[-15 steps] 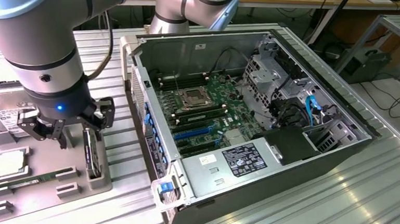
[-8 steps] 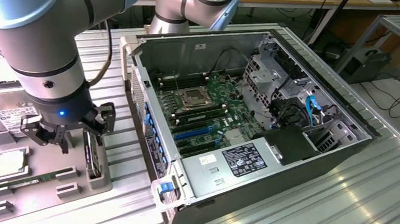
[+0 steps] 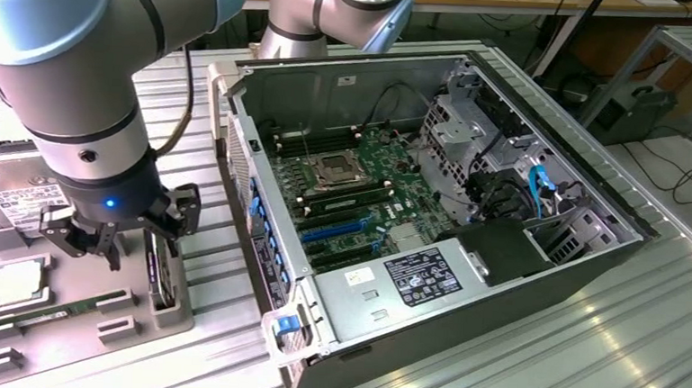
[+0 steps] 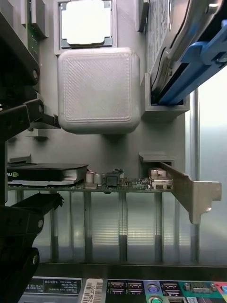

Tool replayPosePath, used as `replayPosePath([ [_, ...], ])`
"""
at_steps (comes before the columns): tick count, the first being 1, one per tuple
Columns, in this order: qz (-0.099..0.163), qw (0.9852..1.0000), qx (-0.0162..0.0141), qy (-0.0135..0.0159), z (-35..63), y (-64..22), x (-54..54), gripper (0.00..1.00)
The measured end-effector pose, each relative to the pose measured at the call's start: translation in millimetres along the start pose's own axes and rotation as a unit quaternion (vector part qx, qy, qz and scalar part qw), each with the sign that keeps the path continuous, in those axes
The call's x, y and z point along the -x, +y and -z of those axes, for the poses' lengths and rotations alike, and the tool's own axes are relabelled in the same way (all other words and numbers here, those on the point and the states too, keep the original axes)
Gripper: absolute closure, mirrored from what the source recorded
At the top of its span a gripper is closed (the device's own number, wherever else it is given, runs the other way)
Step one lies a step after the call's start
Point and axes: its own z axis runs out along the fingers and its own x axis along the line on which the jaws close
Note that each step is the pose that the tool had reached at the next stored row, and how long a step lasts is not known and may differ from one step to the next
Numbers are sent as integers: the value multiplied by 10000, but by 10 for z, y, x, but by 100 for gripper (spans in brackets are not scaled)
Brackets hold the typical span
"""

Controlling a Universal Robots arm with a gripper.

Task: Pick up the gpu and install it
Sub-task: 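Pick up the gpu and move the gpu toward the slot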

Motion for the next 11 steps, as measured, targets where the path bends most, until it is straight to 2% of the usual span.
replayPosePath([
  [3, 0, 10000, -2, 0, -42, -1, -1, 34],
  [6, 2, 10000, -16, -1, -77, -2, -1, 34],
  [7, 1, 10000, -28, -1, -87, -2, -1, 34],
  [9, -13, 10000, -76, -1, -122, 5, 17, 34],
  [11, -43, 9999, -99, -2, -130, 15, 34, 34],
])
